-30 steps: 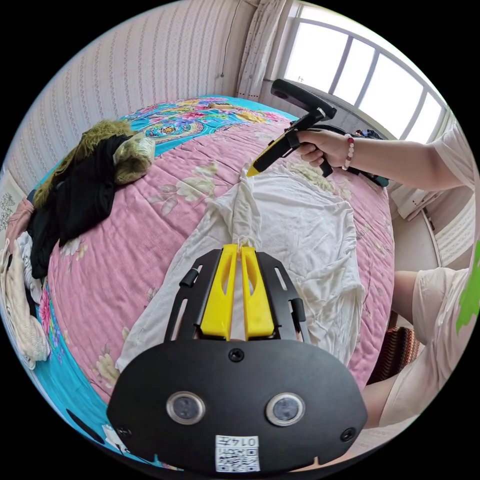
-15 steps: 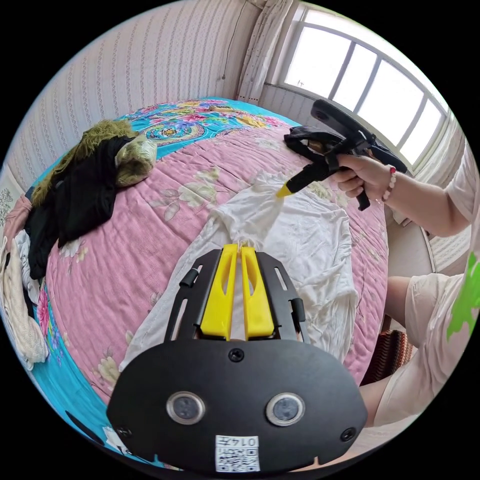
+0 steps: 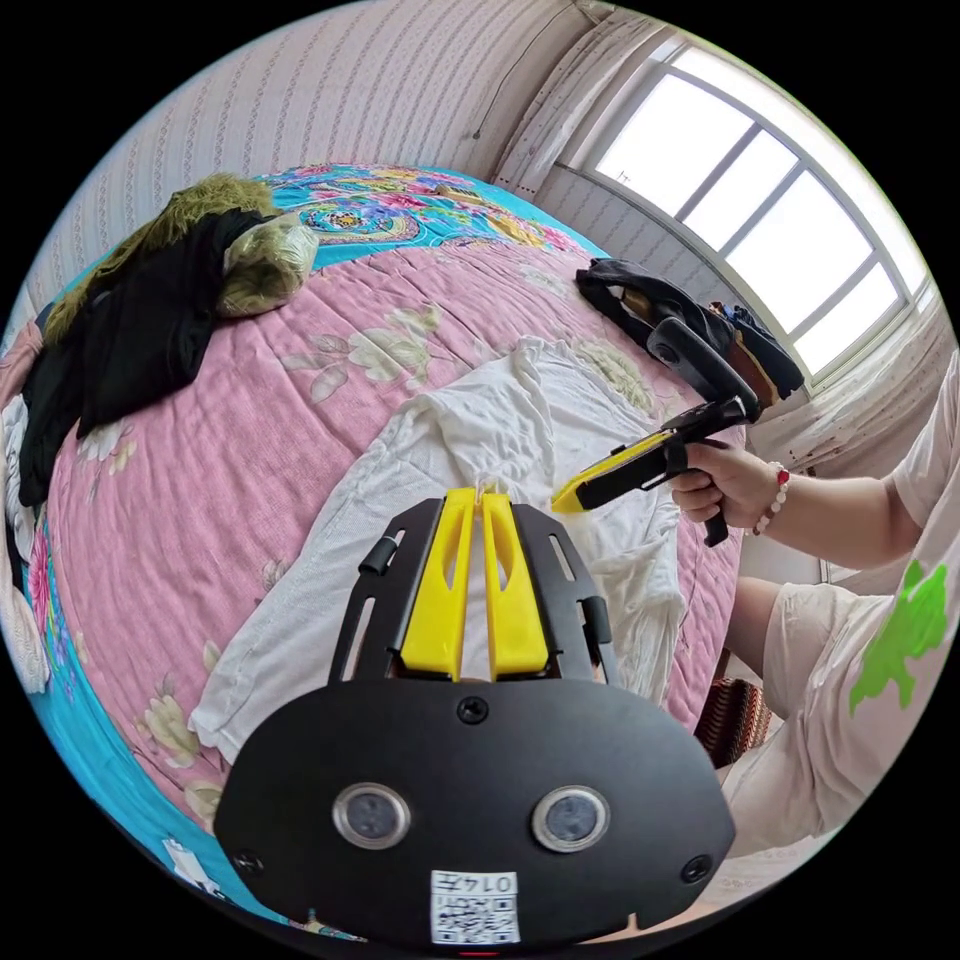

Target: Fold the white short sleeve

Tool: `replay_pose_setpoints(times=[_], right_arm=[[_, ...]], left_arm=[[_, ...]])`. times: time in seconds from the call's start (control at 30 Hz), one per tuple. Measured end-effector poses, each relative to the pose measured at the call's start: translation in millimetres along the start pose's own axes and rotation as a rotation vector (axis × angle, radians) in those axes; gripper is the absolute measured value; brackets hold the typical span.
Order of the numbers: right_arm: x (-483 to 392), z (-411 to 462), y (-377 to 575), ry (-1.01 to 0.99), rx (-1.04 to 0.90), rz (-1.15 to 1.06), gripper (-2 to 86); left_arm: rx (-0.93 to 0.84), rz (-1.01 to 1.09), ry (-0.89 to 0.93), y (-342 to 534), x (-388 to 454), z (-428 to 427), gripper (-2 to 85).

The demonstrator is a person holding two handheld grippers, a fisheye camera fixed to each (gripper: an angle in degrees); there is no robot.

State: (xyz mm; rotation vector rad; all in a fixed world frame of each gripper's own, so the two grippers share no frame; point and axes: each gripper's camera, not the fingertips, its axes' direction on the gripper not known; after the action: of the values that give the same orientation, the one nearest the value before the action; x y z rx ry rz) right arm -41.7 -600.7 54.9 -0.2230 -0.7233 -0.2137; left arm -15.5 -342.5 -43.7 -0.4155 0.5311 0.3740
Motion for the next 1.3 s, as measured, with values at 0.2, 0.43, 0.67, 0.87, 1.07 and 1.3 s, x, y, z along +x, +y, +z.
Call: replay_pose_setpoints(times=[0.2,0.43,0.67,0.87,1.07,1.3], right_arm=[[11.8,-15.5,-0.4,-0.072,0.01,0.05,1.9],[42.1,-48.3,5.9,-0.241,-0.006,0.086,2.0],[-11.8,-33.1,25.3,-0.059,-0.011,-0.154,7.8],[15.4,-10.8,6.5,-0.155,0.063,0.048,6.4],[12.5,-30.7,22.5,-0.174,0.016,0.034,1.3],[39.2,-29.0,60.4,-0.125,-0.254,0.042,5.0]], left_arm=[[-0.009,0.0,-0.008,-12.8,-0.6,1.9,-0.9],[-0.048,-0.06,-0.013,-30.7,-5.6,10.1,-0.9],[-0.053,-0.089,-0.016,-46.6,-1.5,16.8,-0.9],[-0.045,-0.082,-0.022,-60.0,7.9,17.5,-0.9],[-0.049,-0.055,-0.018,-74.3,20.5,18.9,-0.8],[-0.171,0.116,-0.036,-73.4,59.1,35.4,0.7]])
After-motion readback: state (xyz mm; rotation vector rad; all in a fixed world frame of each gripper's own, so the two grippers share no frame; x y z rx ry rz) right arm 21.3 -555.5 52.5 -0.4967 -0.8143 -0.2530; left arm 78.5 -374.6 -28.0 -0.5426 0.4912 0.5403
